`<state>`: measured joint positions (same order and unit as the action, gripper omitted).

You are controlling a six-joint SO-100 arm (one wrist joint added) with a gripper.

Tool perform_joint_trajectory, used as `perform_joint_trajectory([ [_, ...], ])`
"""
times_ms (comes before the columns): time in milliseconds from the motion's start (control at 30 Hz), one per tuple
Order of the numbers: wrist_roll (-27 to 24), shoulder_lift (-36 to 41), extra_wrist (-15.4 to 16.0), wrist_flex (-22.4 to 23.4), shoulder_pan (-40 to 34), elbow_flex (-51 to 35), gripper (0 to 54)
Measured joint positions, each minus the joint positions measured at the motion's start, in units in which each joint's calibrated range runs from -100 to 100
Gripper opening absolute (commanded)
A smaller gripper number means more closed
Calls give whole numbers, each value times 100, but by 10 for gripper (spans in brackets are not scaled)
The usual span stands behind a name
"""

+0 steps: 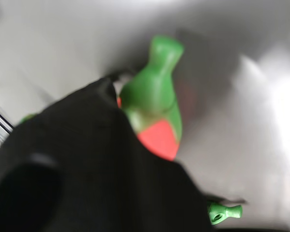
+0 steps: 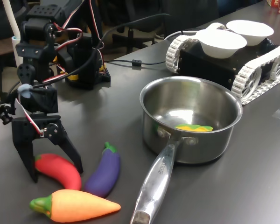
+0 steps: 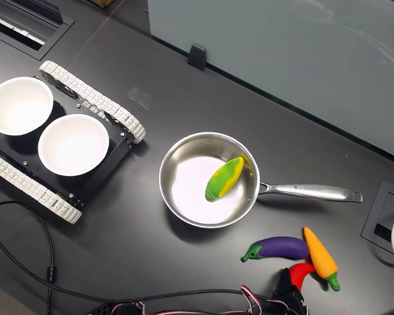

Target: Pick up the chilli and place them in the pan

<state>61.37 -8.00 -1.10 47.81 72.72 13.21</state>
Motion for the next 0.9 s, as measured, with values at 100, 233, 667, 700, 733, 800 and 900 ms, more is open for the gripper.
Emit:
perform_joint_trajectory([
  [100,-5,0,0,-93,-33,118,152],
  [233,-34,8,-138,-212,-110,181,11],
  [667,-435,522,28,-314,-187,751,1],
  [700,-523,606,73,-314,-198,824,1],
  [733,-606,682,110,-306,-198,905,1],
  [800,-781,867,220,-280,-198,1077,0],
  [900,-1070,1145,413,-204,-253,1303,0],
])
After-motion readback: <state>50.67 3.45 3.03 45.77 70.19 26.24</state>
